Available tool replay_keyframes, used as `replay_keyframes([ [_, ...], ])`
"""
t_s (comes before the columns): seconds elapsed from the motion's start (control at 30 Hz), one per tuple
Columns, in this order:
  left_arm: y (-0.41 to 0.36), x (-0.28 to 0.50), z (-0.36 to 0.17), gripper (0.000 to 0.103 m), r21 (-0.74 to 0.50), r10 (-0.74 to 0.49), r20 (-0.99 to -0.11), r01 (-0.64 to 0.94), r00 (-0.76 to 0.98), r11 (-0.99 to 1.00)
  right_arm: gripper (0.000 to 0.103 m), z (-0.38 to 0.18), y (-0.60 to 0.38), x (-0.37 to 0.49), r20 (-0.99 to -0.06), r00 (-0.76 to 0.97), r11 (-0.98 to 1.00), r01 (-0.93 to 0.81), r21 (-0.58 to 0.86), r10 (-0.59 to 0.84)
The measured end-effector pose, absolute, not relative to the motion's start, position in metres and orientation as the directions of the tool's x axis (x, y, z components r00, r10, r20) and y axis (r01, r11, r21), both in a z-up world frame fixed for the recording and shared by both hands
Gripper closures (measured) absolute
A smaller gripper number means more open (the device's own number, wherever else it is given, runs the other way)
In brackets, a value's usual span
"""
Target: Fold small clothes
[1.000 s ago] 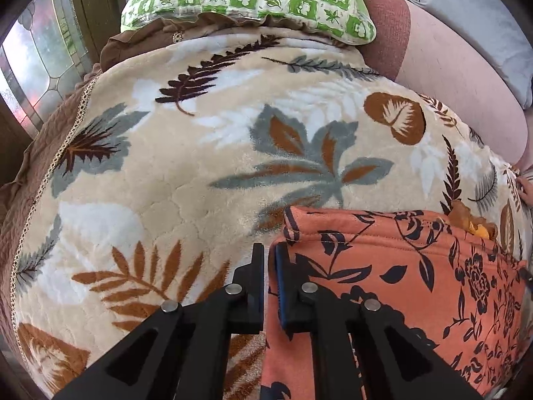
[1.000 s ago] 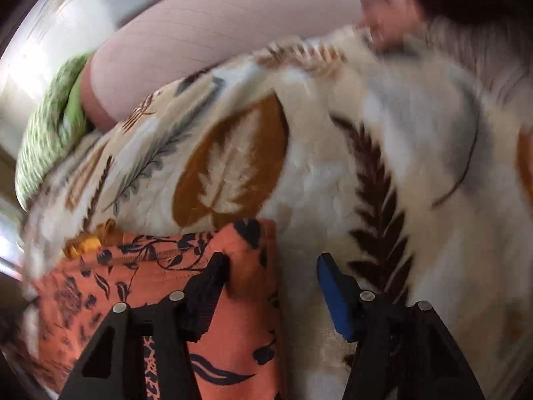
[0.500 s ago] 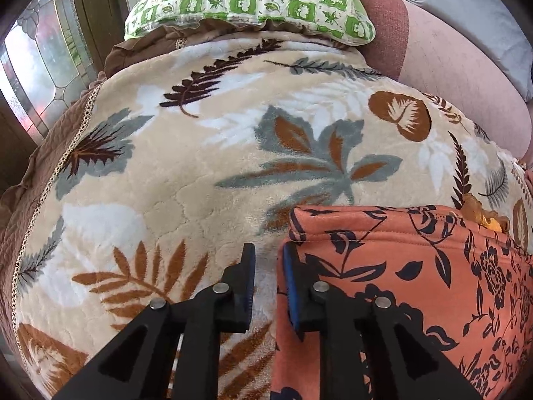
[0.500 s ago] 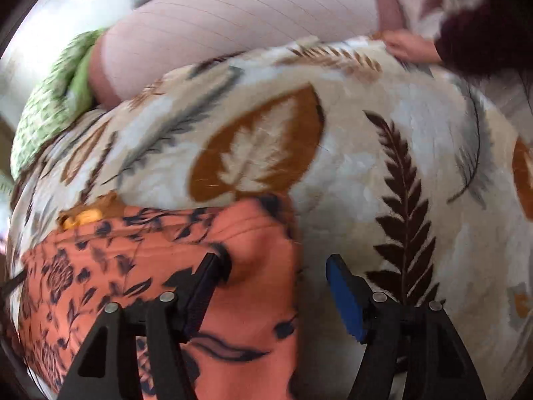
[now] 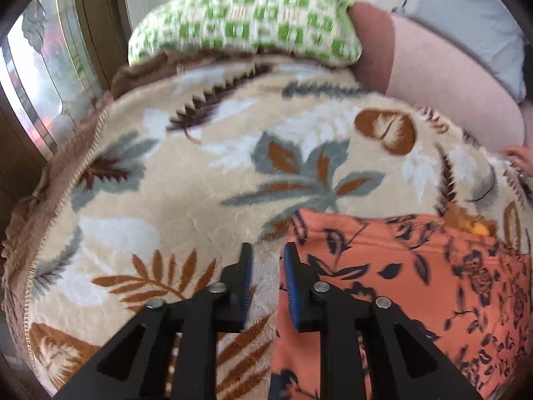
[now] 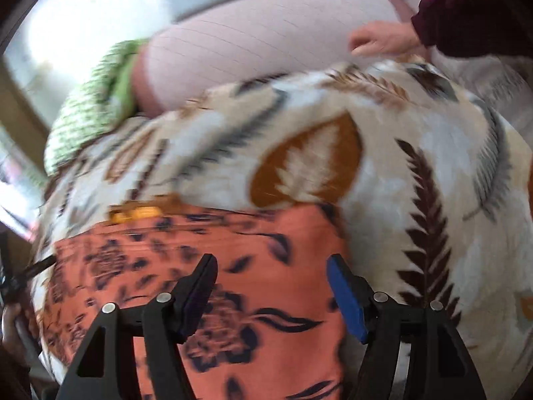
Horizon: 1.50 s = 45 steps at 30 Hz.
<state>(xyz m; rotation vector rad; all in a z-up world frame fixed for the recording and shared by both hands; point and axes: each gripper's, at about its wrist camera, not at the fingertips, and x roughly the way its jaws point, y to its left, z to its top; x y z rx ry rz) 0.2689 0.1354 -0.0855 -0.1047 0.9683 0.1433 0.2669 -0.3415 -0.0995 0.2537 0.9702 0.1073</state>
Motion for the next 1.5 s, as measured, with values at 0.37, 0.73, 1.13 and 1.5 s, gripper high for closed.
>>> replay_keyframes([
  [0.37, 0.108, 0.241, -0.098, 0.053, 0.051, 0.103, -0.882, -0.124, 0.459, 0.991, 0.031, -0.09, -0.329, 0.251, -0.821, 0.525, 0.957, 0.035, 0.286, 0.226],
  [0.73, 0.08, 0.173, -0.058, 0.052, 0.063, 0.097, -0.832, -0.081, 0.546, 0.995, 0.029, -0.142, -0.306, 0.158, -0.847, 0.437, 0.936, 0.032, 0.351, 0.302],
  [1.13, 0.065, 0.149, -0.046, 0.052, 0.055, 0.079, -0.829, -0.06, 0.553, 0.997, 0.019, -0.138, -0.323, 0.15, -0.831, 0.471, 0.918, 0.097, 0.384, 0.298],
  [1.5, 0.031, 0.14, -0.067, 0.051, -0.005, 0.001, -0.852, -0.01, 0.523, 1.0, 0.019, -0.132, -0.351, 0.086, -0.741, 0.527, 0.746, 0.268, 0.61, 0.416],
])
